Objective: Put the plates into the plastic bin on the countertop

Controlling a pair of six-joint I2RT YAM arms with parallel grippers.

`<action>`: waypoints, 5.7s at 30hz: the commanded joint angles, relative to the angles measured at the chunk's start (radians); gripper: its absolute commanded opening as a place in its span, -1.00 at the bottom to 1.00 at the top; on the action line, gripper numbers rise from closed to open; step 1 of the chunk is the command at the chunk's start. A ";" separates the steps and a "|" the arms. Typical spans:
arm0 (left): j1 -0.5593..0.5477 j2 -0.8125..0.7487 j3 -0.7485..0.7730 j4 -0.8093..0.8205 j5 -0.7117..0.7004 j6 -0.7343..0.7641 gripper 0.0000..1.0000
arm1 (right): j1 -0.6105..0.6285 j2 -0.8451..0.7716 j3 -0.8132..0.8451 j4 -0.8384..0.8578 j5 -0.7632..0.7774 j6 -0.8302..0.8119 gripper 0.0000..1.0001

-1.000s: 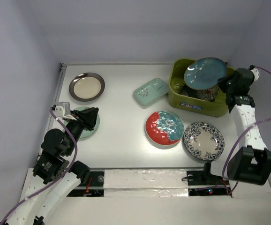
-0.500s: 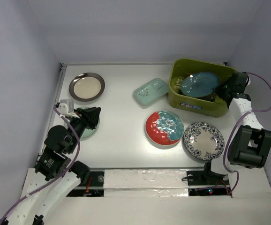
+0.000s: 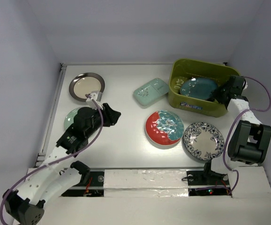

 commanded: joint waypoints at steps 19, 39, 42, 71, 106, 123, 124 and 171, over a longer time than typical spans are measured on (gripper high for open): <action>-0.211 0.619 -0.098 0.450 -0.009 -0.198 0.12 | -0.001 -0.224 -0.129 0.108 0.105 -0.041 0.95; -0.239 0.984 0.041 0.651 0.082 -0.239 0.03 | 0.036 -0.505 -0.166 0.100 -0.061 -0.058 0.54; -0.239 1.032 0.045 0.688 0.084 -0.257 -0.18 | 0.085 -0.543 -0.205 0.122 -0.107 -0.044 0.38; -0.059 0.149 -0.133 0.426 0.106 -0.290 -1.00 | 0.652 -0.536 -0.456 0.222 -0.273 -0.110 0.93; 0.051 -0.200 0.155 0.032 0.035 -0.100 0.50 | 0.651 -0.556 -0.184 0.335 -0.253 0.060 -1.00; 0.051 -0.374 0.129 -0.185 -0.150 0.141 0.59 | -0.032 -0.292 0.080 0.133 -0.144 0.085 -1.00; 0.051 -0.379 0.123 -0.183 -0.151 0.143 0.60 | -0.041 -0.275 0.087 0.133 -0.138 0.089 -1.00; -0.501 0.508 0.003 0.369 -0.108 -0.148 -0.41 | -0.024 -0.255 0.074 -0.044 0.178 -0.156 0.25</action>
